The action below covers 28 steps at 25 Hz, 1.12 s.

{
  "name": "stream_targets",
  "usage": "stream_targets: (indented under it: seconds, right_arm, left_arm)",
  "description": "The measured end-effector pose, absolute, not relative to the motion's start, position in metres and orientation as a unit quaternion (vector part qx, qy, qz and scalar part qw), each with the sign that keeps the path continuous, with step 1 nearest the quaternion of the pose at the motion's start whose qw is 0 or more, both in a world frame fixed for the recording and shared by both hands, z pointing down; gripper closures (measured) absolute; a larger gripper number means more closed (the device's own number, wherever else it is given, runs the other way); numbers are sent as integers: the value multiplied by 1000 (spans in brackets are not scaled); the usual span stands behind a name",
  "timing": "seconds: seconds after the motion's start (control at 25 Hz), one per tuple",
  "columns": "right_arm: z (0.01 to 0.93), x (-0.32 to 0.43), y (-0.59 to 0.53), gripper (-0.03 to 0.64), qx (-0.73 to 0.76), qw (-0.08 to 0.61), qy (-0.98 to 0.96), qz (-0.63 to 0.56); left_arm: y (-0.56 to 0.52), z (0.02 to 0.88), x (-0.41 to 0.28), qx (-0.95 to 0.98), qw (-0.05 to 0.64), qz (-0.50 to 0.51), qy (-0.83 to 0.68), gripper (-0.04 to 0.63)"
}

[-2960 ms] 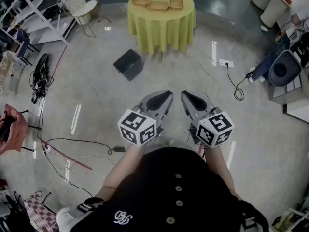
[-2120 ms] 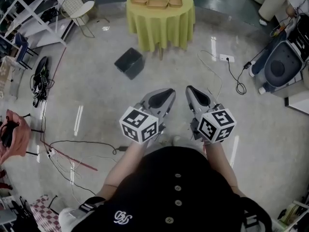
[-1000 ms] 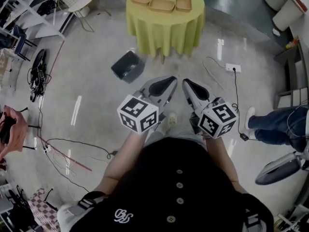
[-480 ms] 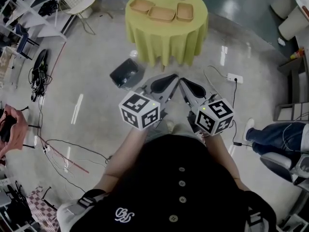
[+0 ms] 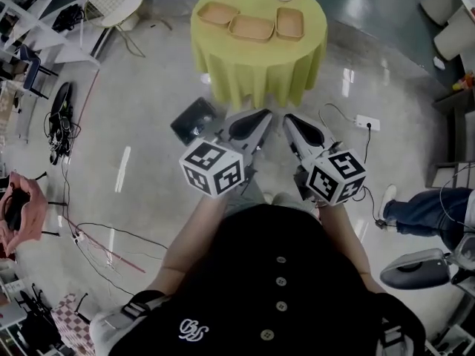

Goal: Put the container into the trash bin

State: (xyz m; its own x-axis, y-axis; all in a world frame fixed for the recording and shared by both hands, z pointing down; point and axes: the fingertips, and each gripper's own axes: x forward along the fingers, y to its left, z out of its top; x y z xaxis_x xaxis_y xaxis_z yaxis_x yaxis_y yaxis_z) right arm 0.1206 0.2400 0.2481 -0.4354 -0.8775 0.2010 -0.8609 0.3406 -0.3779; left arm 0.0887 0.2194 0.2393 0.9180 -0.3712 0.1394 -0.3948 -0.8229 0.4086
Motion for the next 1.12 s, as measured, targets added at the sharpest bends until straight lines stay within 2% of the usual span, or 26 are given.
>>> stream_targets:
  seconds: [0.4, 1.12]
  right_arm:
    - [258, 137, 139, 612, -553, 13, 803, -223]
    - [280, 165, -2, 612, -592, 13, 763, -259]
  left_arm:
    - [110, 254, 100, 955, 224, 31, -191, 571]
    - [-39, 275, 130, 963, 206, 110, -133, 569]
